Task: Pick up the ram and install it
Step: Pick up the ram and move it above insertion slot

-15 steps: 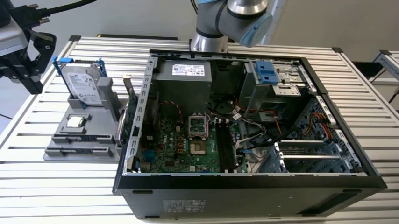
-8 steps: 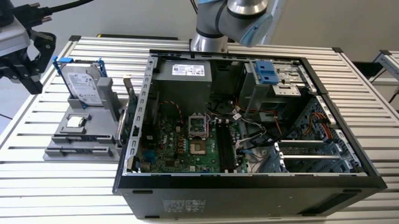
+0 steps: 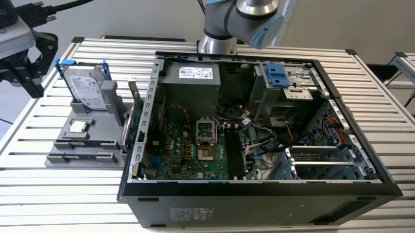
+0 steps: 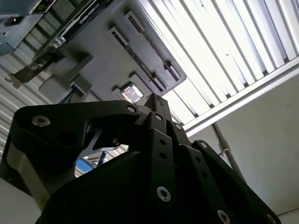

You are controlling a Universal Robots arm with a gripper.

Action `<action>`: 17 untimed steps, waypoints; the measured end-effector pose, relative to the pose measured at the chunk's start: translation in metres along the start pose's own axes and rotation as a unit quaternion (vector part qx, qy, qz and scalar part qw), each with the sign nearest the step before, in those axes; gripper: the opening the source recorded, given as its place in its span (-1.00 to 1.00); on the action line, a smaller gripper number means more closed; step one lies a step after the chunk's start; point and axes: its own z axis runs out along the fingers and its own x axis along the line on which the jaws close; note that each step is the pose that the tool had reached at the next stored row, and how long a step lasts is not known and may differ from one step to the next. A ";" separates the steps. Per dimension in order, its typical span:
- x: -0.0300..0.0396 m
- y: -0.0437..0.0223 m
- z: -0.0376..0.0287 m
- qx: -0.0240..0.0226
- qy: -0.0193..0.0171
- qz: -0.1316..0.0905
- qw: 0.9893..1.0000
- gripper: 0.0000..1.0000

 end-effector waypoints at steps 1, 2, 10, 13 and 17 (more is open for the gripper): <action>0.0000 0.0000 0.0000 0.000 0.000 -0.002 1.000 -1.00; 0.0000 0.0000 0.0000 0.000 0.000 -0.005 1.000 -1.00; 0.0000 0.0000 0.0000 0.000 0.001 -0.031 1.000 -1.00; 0.0000 0.0000 0.0000 -0.001 0.002 -0.043 0.999 -1.00; 0.0000 0.0000 0.0000 -0.001 0.003 -0.060 0.998 -1.00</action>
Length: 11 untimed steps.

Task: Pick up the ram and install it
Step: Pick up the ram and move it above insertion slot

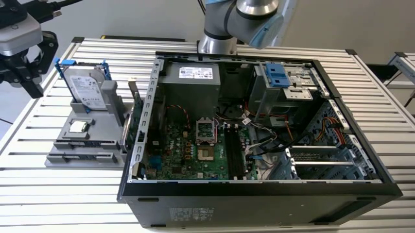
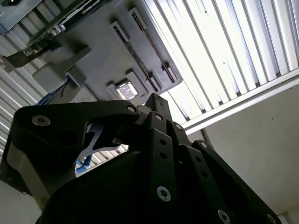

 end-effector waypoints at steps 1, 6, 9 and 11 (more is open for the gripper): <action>0.0000 0.0000 0.0000 0.000 0.000 -0.004 1.000 -1.00; 0.0000 0.0000 0.0000 0.000 0.001 -0.027 1.000 -1.00; 0.0000 0.0000 0.0000 -0.001 0.002 -0.041 0.999 -1.00; 0.0000 0.0000 0.0000 -0.001 0.003 -0.054 0.999 -1.00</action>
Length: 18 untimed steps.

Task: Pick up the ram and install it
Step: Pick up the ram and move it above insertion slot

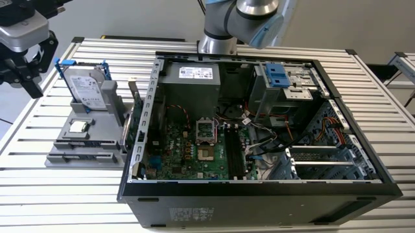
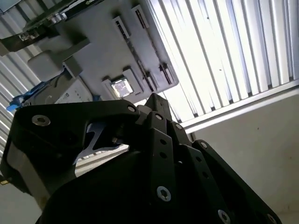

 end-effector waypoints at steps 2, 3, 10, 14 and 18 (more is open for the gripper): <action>0.0000 0.0000 0.0000 0.000 0.000 -0.009 1.000 -1.00; 0.0000 0.0000 0.0000 0.000 0.001 -0.014 1.000 -1.00; 0.0000 0.0000 0.0000 -0.001 0.002 -0.045 0.999 -1.00; 0.0000 0.0000 0.0000 -0.001 0.003 -0.063 0.998 -1.00; 0.0000 0.0000 0.0000 -0.001 0.004 -0.081 0.997 -1.00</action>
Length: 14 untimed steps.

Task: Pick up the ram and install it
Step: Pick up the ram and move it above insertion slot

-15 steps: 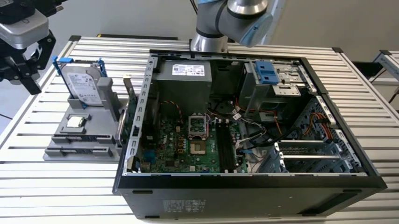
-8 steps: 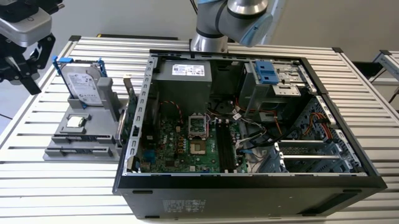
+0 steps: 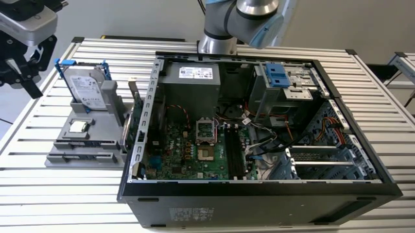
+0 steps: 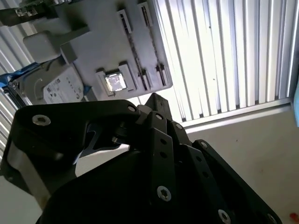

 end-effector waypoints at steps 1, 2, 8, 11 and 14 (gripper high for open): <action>0.0000 0.0000 0.0000 0.000 0.000 -0.004 1.000 -1.00; 0.0000 0.0000 0.0000 0.000 0.000 -0.008 1.000 -1.00; 0.0000 0.0000 0.0000 0.000 0.002 -0.033 0.999 -1.00; 0.0000 0.0000 0.0000 -0.001 0.002 -0.045 0.999 -1.00; 0.0000 0.0000 0.0000 -0.001 0.003 -0.057 0.998 -1.00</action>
